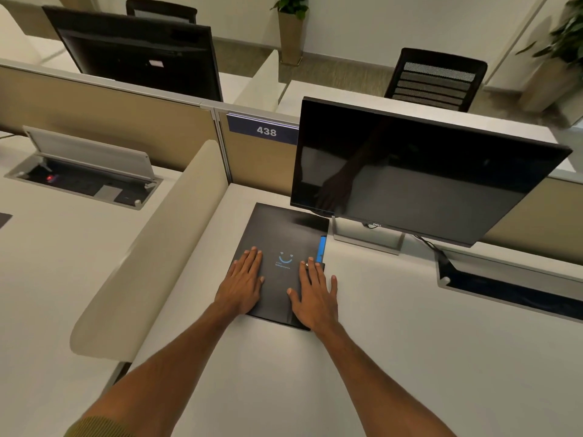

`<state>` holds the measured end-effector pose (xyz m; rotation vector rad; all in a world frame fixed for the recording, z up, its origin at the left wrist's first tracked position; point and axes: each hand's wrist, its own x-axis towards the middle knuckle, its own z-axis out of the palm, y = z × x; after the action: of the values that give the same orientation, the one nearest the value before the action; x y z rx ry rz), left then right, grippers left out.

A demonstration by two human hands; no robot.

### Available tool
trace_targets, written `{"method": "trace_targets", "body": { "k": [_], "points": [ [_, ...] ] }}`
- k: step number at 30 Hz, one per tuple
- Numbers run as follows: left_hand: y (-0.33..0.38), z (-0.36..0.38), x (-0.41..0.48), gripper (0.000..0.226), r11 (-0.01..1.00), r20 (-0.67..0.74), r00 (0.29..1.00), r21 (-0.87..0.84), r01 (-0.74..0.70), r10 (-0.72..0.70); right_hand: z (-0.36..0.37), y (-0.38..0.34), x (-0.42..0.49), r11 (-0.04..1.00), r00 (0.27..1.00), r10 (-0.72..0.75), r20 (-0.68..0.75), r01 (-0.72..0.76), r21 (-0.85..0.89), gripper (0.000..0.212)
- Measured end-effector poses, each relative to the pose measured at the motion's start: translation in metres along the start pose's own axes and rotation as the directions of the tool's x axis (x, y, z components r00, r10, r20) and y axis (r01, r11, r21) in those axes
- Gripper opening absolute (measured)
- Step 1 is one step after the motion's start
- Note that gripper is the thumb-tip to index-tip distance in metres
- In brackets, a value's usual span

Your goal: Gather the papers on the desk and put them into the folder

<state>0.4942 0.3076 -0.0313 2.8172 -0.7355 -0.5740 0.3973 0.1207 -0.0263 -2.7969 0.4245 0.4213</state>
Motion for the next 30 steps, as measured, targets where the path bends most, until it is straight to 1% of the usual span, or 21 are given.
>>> {"method": "trace_targets", "body": {
  "k": [8, 17, 20, 22, 24, 26, 28, 30],
  "points": [
    [-0.004, -0.005, 0.025, 0.070, 1.000, -0.011, 1.000, -0.002, -0.017, 0.017, -0.005, 0.002, 0.023, 1.000, 1.000, 0.009, -0.016, -0.008, 0.013, 0.082],
    [-0.002, -0.005, 0.025, 0.069, 1.000, -0.004, 1.000, 0.022, -0.003, 0.003, -0.005, 0.001, 0.023, 1.000, 1.000, 0.019, -0.007, -0.019, 0.014, 0.082],
    [-0.001, -0.008, 0.026, 0.069, 1.000, -0.003, 1.000, 0.012, -0.012, 0.012, -0.008, 0.000, 0.024, 0.999, 1.000, 0.004, -0.020, -0.003, 0.038, 0.081],
    [0.002, -0.013, 0.027, 0.068, 1.000, -0.004, 1.000, -0.005, 0.007, -0.007, -0.013, 0.001, 0.025, 0.998, 1.000, 0.013, -0.023, -0.012, 0.057, 0.079],
    [0.007, -0.016, 0.029, 0.068, 1.000, -0.015, 1.000, -0.015, -0.001, 0.000, -0.016, -0.001, 0.026, 0.999, 0.999, 0.013, -0.043, -0.011, 0.039, 0.077],
    [0.027, -0.026, -0.006, 0.068, 0.999, -0.027, 0.999, 0.032, -0.019, 0.020, -0.027, 0.003, -0.010, 1.000, 0.999, 0.014, -0.052, -0.012, 0.025, 0.075],
    [0.029, -0.025, -0.007, 0.068, 0.998, -0.041, 0.999, 0.043, -0.034, 0.036, -0.027, 0.002, -0.012, 1.000, 0.998, -0.002, -0.067, 0.004, 0.026, 0.075],
    [0.030, -0.024, -0.011, 0.068, 0.999, -0.059, 0.998, 0.035, -0.016, 0.018, -0.029, 0.004, -0.014, 0.999, 0.997, 0.004, -0.082, -0.001, 0.037, 0.074]
  ]
}}
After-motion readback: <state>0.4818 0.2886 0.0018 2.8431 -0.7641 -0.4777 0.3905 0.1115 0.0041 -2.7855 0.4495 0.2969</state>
